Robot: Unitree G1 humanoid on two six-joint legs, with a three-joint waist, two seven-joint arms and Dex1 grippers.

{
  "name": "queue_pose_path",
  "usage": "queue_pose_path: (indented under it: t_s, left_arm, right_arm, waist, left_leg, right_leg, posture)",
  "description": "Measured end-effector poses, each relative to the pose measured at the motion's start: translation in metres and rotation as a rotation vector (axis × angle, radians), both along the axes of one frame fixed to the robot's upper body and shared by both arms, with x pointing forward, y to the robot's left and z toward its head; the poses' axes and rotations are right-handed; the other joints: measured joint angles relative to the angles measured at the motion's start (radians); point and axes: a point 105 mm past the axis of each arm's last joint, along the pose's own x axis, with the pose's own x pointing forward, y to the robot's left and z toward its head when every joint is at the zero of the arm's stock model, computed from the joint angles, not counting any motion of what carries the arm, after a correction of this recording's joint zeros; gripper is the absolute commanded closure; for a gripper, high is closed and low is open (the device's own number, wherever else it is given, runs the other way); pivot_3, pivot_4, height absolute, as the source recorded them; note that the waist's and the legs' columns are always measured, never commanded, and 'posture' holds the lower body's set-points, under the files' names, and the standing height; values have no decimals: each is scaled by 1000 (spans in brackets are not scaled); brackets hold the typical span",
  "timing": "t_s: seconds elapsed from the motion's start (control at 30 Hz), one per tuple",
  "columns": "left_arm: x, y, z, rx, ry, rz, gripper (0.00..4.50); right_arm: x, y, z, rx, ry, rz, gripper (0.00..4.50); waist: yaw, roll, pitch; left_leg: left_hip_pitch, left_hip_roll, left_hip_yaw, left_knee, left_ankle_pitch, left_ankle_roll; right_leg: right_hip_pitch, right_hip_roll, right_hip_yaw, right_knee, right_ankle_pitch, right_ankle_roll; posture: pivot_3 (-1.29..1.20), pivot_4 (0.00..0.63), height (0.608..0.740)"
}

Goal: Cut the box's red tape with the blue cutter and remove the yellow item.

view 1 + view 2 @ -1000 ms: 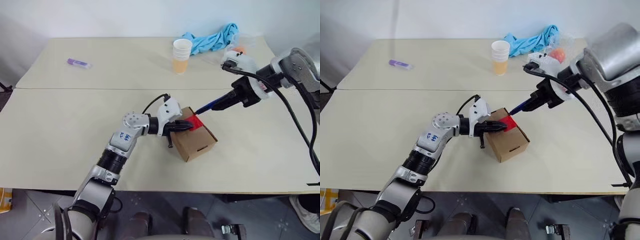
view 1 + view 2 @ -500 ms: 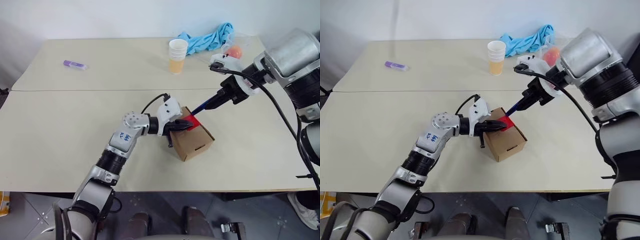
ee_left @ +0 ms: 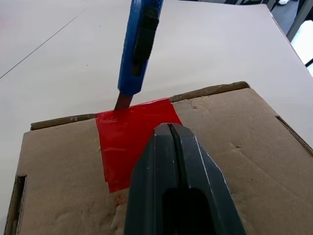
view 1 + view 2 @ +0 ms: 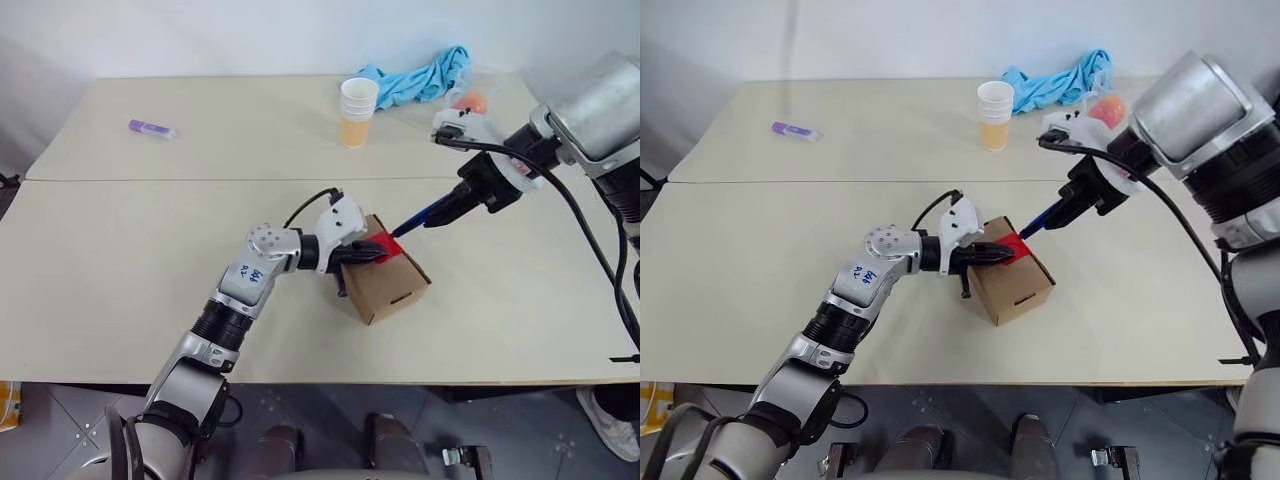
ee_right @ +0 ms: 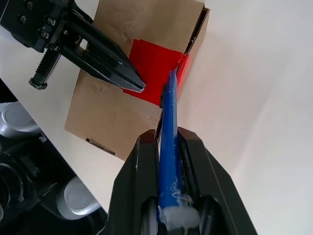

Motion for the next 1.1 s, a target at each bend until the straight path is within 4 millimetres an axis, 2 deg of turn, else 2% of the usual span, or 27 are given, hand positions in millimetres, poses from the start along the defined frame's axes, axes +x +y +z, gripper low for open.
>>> queue_pose_path:
  t_s: [0.2,0.37,0.63,1.1]
  left_arm:
    - [-1,-2,-1,5,2,-7,4500]
    - [-1,-1,-1,10,11,-3,4500]
    - [-1,0,-2,14,18,2,4500]
    - [1,4,-3,24,20,14,4500]
  right_arm:
    - [-7,-4,-3,9,13,-20,4354]
    - [-14,-14,-16,18,53,-53,4354]
    - [-14,-16,-23,35,48,-74,4354]
    - [5,6,-21,99,39,-118,4354]
  waist:
    - [7,0,0]
    - [15,0,-1]
    - [15,0,-2]
    - [-2,-1,-4]
  left_leg:
    - [0,0,0,0,0,0]
    - [0,0,2,0,0,0]
    - [2,1,3,1,0,0]
    - [3,2,4,3,0,0]
  right_leg:
    - [0,0,0,0,0,0]
    - [0,0,0,0,0,0]
    - [0,1,1,0,0,0]
    - [0,1,2,0,1,-1]
  posture:
    - [0,150,740]
    - [0,150,740]
    - [0,150,740]
    - [0,150,740]
